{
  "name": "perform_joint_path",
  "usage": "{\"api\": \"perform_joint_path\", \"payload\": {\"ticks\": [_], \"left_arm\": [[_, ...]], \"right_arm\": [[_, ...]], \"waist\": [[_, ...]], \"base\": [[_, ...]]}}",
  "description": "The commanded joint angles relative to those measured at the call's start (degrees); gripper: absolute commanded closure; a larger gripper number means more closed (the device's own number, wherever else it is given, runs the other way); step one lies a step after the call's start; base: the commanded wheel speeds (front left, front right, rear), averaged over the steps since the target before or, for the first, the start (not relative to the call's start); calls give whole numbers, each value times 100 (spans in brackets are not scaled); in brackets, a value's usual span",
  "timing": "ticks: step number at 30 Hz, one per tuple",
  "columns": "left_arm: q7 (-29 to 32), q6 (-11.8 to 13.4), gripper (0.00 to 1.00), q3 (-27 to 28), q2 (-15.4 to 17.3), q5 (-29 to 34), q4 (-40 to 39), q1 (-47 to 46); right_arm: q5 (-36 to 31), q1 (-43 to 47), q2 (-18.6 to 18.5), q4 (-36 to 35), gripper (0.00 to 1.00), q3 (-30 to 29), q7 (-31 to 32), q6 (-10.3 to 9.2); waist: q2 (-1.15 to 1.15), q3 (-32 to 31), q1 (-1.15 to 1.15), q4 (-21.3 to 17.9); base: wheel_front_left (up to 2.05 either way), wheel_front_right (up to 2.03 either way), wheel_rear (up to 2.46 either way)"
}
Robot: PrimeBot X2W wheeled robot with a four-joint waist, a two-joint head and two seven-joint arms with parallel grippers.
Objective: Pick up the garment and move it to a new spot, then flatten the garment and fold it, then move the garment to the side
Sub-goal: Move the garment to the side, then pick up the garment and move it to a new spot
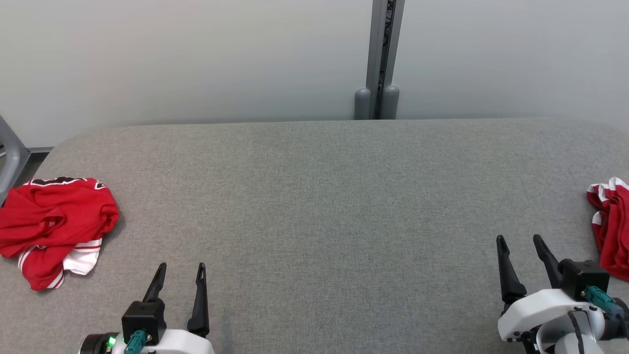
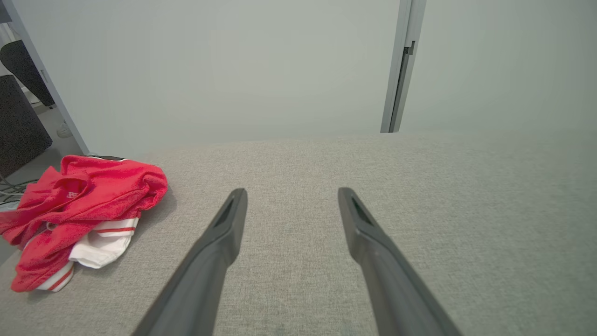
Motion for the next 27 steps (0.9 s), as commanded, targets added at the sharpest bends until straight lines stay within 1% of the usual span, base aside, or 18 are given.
{"api": "perform_joint_path", "payload": {"ticks": [1, 8, 16, 21, 27], "left_arm": [[0, 34, 0, 55, 19, -36, 8, 86], [-1, 130, 0, 55, 20, -170, 93, 190], [-1, 154, 0, 14, 21, -217, 91, 164], [-1, 143, 0, 28, 24, -171, 102, 140], [-1, 158, 0, 148, 23, -104, 120, 153]], "right_arm": [[158, 103, -32, -21, 0, 38, -27, -2], [193, 256, -34, -52, 0, 199, -27, -2], [243, 244, -31, -63, 0, 282, -27, -2], [255, 267, -29, -72, 0, 328, -27, -2], [335, 294, -30, -44, 0, 435, -27, -2]], "waist": [[-1, -73, 0, -4], [-1, -158, 0, -71], [-1, -172, 0, -68], [-1, -135, 0, 102], [-1, -79, 0, 600]], "base": [[0, 0, 0], [0, 0, 0], [0, 0, 0], [0, 0, 0], [0, 0, 0]]}}
